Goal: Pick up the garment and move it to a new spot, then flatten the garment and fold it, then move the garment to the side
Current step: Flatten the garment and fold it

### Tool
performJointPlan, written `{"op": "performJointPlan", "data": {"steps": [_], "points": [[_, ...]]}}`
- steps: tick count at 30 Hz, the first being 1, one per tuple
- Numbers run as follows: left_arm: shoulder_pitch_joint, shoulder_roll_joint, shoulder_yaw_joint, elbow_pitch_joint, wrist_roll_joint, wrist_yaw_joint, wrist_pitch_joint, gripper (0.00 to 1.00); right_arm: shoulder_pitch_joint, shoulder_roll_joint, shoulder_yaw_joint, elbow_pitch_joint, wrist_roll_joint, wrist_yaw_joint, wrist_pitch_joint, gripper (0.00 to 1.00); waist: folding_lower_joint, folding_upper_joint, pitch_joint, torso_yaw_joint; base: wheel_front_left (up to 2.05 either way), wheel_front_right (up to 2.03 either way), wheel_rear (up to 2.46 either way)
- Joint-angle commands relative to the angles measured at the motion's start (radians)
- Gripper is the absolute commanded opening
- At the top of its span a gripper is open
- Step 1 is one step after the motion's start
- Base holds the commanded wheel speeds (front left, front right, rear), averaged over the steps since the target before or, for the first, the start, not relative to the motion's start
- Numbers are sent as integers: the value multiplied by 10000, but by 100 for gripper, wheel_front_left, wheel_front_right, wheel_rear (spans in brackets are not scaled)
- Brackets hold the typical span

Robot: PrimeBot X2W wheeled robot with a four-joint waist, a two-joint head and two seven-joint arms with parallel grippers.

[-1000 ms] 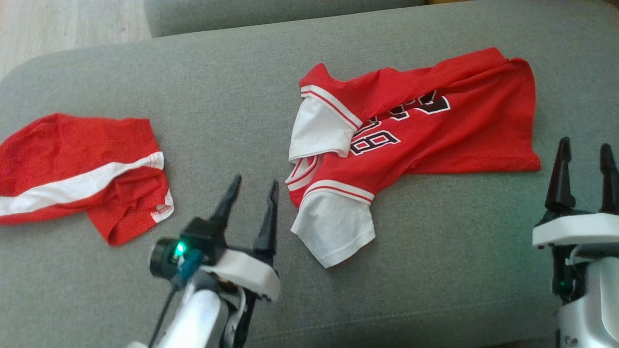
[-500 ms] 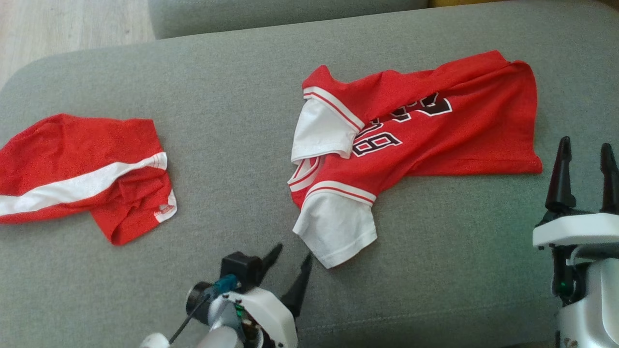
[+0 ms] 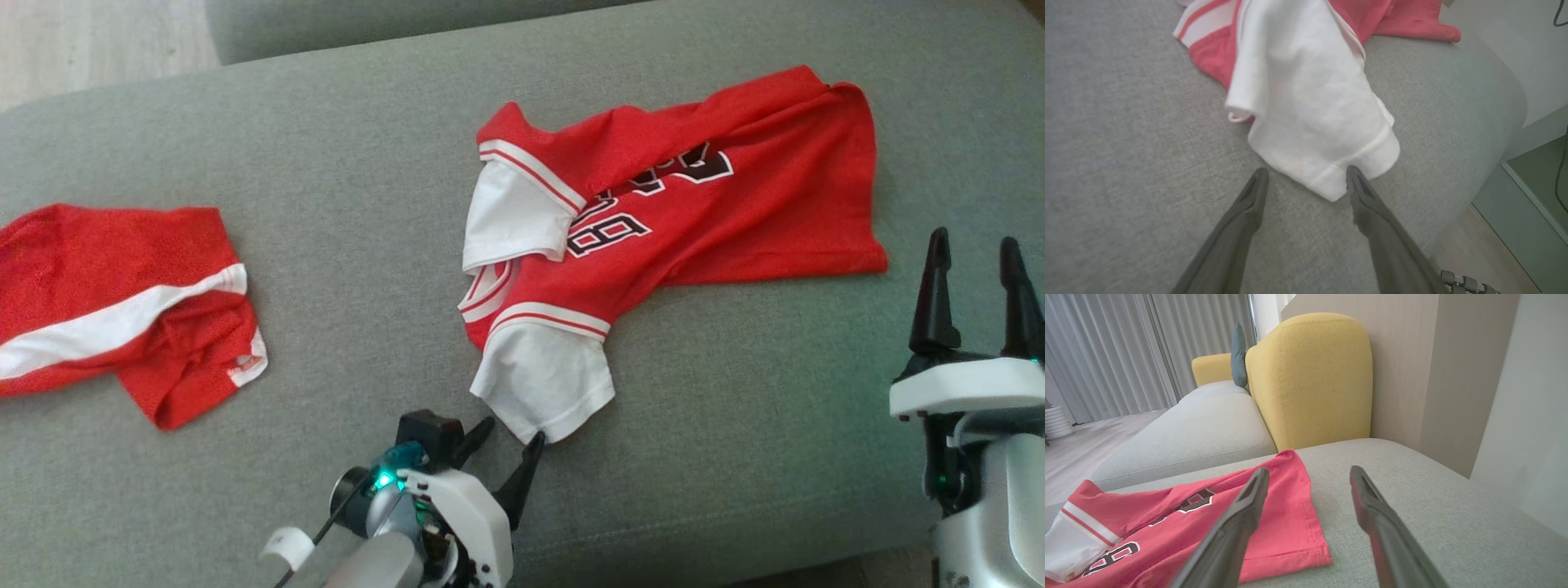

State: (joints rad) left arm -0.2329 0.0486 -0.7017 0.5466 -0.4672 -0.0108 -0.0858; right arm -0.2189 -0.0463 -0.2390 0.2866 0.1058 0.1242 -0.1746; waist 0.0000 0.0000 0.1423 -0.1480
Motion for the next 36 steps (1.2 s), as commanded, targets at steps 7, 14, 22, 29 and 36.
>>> {"op": "performJointPlan", "data": {"steps": [7, 14, 22, 29, 36], "points": [[-818, 16, -113, 295, -462, 296, -199, 100, -307, -45, 202, -492, 19, 65, 31, 100, 0, 0, 246, -137, 0, 0, 0], [-1186, 16, -520, 830, -748, 464, -129, 65, -344, -43, 189, -546, 28, 65, 23, 100, 0, 0, 400, -193, 0, 0, 0], [-1500, 16, -914, 1158, -787, 426, -288, 0, -361, -41, 28, -517, -32, 65, 16, 100, 0, 0, 398, -44, 0, 0, 0], [-1649, 64, -568, 1129, -805, 878, -1167, 0, -358, -40, -29, -267, -107, 65, 90, 100, 0, 0, 146, 278, 0, 0, 0], [-1672, 468, 300, 162, -573, 1712, -1711, 0, -484, -40, -501, 541, -175, 65, 724, 100, 0, 0, -42, 680, 0, 0, 0]]}}
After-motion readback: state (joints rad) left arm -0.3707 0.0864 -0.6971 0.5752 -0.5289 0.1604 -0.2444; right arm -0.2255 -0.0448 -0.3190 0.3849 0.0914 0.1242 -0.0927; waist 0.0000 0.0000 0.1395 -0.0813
